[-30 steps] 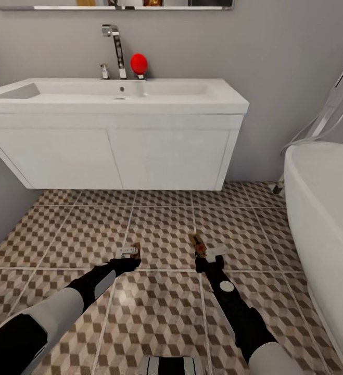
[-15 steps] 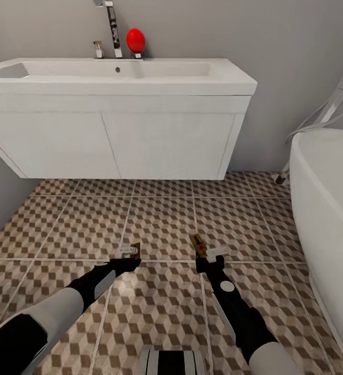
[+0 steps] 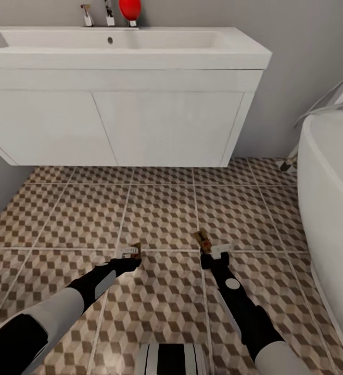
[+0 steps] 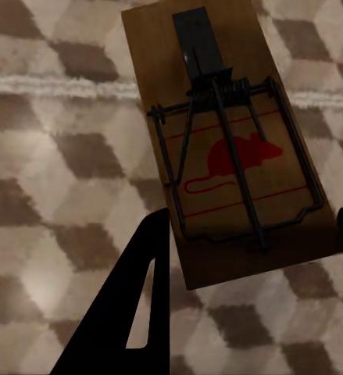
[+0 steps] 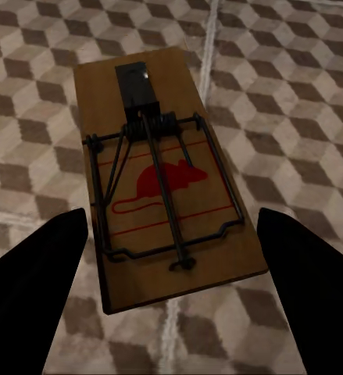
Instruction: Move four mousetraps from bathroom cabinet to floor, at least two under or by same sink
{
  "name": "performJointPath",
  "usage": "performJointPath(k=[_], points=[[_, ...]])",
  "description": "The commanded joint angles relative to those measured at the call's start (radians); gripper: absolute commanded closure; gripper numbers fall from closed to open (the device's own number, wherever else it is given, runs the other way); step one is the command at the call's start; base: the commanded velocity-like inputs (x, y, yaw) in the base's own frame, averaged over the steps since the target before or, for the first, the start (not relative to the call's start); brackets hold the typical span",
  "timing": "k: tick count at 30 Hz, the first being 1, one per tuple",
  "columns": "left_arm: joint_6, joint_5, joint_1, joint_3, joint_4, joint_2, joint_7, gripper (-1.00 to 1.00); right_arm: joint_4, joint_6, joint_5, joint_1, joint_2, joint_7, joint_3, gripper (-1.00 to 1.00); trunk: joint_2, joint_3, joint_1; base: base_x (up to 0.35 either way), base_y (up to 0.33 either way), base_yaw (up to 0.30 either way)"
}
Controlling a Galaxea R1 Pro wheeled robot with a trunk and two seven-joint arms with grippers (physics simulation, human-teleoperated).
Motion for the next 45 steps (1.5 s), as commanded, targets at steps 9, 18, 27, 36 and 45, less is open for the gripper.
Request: performJointPath(k=[9,18,27,36,45], points=[[0.004,0.005,0.000,-0.003,-0.006,0.002,-0.002,1.00,-0.003,0.006,0.004,0.000,0.000,-0.007,0.006,1.00,-0.002,-0.042,0.003,0.000,0.000,0.000],[0.004,0.005,0.000,-0.004,-0.044,0.013,-0.002,1.00,-0.021,0.000,0.006,0.000,-0.001,-0.008,0.009,1.00,-0.002,-0.052,0.003,0.000,0.000,0.000],[0.051,0.005,-0.001,0.009,-0.063,0.056,-0.002,1.00,-0.044,0.014,0.028,0.000,0.004,-0.008,0.007,1.00,-0.002,-0.053,0.003,0.000,0.000,0.000],[0.383,0.003,-0.020,0.061,-0.397,0.076,0.179,1.00,-0.211,0.236,0.098,-0.055,0.006,-0.004,0.004,1.00,-0.002,-0.053,0.003,0.000,0.000,0.000],[0.617,-0.014,-0.162,0.217,-0.485,0.076,0.275,1.00,-0.159,0.312,0.098,-0.180,0.012,-0.003,0.004,1.00,-0.002,-0.053,0.003,0.000,0.000,0.000]])
